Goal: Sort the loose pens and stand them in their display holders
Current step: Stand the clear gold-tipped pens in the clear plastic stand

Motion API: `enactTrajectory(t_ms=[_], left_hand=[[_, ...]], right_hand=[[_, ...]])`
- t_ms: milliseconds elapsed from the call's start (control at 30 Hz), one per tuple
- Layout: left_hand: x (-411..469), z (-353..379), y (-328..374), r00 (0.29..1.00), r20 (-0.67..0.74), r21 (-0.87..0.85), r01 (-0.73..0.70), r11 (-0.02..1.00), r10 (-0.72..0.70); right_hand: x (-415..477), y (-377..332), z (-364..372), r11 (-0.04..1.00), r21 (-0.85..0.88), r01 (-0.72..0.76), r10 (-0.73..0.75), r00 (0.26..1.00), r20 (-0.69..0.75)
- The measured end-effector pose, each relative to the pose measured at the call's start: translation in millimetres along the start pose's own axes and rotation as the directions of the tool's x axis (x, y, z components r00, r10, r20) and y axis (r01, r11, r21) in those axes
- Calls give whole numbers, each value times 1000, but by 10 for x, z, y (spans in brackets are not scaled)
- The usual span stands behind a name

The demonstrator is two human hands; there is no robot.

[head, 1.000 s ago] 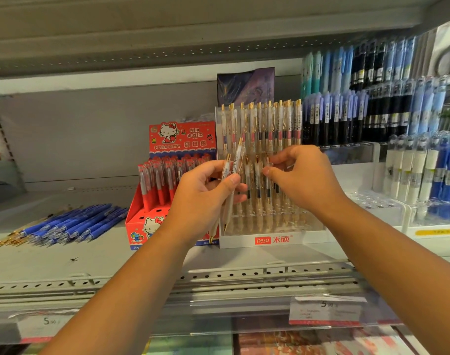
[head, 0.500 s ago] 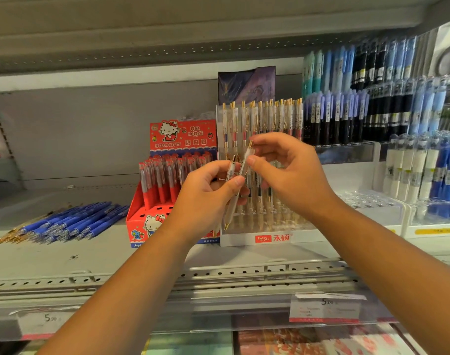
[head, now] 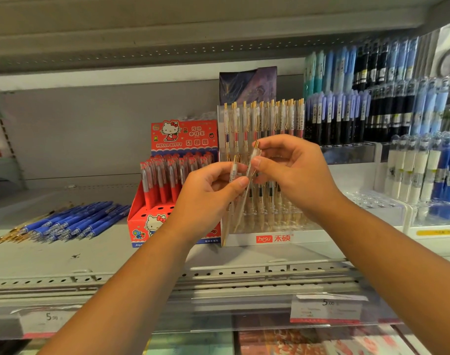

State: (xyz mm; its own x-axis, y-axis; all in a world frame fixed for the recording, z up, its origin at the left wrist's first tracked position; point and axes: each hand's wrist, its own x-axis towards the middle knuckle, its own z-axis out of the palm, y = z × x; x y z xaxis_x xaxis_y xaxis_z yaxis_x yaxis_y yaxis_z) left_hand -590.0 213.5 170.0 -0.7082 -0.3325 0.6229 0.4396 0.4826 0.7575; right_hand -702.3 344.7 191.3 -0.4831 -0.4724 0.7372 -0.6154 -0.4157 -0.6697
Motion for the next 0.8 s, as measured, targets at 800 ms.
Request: enactTrajectory(t_ms=[800], left_hand=[[-6,-28,17,988,-143,47,61,997,-54]], right_hand=[[154,181,-422,974,-220,-55,-5,965,-262]])
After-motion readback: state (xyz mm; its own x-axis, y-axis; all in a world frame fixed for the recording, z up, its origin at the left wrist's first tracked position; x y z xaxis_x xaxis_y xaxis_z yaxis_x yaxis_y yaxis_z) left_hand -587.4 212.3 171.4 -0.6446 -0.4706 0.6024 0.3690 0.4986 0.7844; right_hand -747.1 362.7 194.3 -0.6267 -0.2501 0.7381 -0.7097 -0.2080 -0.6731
